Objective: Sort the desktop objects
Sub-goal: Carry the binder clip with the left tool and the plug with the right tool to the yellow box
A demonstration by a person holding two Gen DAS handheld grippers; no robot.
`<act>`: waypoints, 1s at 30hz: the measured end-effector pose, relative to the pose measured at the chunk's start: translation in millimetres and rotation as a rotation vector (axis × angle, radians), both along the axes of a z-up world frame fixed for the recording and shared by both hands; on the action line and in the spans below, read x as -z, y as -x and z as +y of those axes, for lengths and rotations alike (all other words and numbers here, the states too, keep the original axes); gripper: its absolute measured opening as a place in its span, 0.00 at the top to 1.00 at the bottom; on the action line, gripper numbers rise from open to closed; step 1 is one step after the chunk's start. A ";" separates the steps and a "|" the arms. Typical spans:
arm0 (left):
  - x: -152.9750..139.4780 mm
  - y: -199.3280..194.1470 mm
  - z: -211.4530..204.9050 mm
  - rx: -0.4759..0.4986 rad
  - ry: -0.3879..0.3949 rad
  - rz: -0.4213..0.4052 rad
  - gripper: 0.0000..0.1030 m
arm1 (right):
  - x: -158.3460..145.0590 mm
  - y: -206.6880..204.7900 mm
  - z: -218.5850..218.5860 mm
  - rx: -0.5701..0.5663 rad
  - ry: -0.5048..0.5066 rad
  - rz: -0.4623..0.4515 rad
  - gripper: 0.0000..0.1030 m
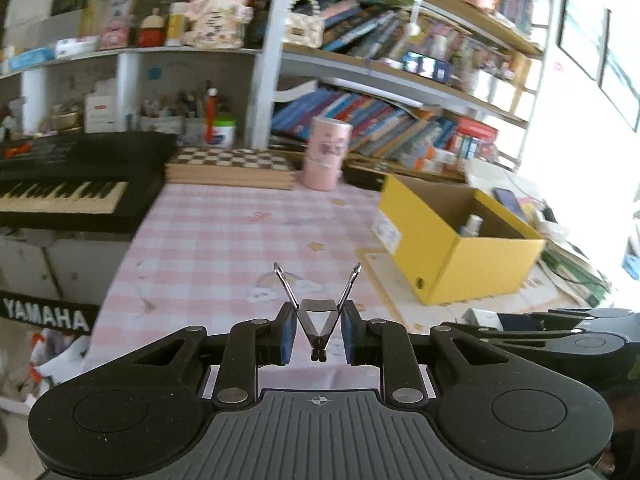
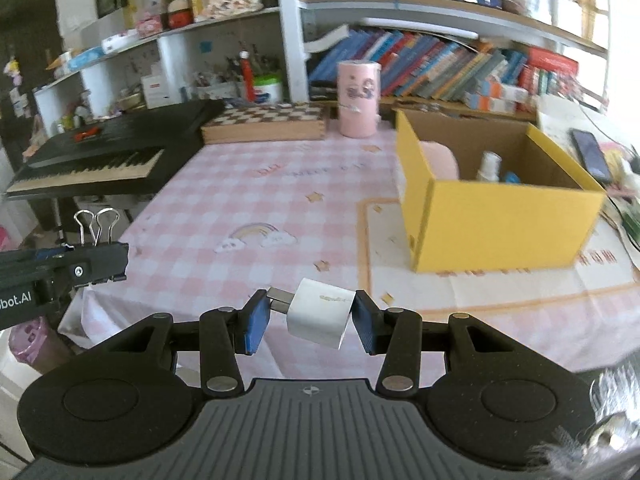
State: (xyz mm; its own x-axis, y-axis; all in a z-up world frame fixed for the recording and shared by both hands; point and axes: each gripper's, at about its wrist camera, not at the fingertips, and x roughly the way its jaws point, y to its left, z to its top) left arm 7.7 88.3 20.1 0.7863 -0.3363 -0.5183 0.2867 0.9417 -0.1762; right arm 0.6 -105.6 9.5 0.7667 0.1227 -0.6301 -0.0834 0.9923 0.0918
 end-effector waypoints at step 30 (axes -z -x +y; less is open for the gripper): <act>4.3 -7.7 -96.2 0.366 -0.007 0.015 0.78 | 1.4 55.6 -92.6 0.367 -0.012 0.059 0.59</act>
